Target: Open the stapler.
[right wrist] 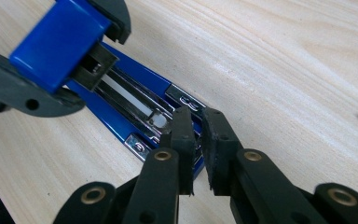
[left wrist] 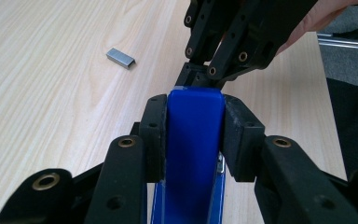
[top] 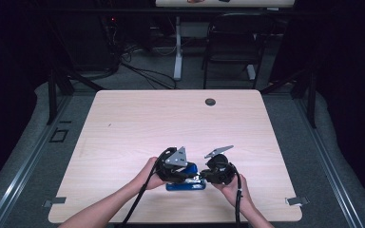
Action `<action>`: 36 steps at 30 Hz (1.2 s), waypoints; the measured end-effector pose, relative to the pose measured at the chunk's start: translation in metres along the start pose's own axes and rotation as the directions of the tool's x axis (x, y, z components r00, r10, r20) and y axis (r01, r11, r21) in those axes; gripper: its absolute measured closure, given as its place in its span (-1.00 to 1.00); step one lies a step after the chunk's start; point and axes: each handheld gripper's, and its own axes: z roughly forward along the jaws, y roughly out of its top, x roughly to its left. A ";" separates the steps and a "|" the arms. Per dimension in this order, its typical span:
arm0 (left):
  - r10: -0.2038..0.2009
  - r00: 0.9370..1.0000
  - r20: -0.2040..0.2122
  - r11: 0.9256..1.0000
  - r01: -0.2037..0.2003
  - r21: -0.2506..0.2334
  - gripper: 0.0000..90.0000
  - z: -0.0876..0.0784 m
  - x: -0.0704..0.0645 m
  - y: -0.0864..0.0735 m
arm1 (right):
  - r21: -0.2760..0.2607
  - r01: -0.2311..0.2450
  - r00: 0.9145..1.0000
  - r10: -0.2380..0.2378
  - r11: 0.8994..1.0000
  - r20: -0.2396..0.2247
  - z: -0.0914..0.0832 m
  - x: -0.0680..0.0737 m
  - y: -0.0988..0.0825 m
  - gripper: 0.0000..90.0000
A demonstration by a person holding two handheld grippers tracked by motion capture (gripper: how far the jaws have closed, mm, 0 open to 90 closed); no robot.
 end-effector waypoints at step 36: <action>0.004 0.999 0.033 0.998 -0.006 0.065 0.47 -0.036 0.006 -0.001 | 0.028 0.027 0.999 -0.028 0.999 0.026 -0.001 0.004 0.003 0.89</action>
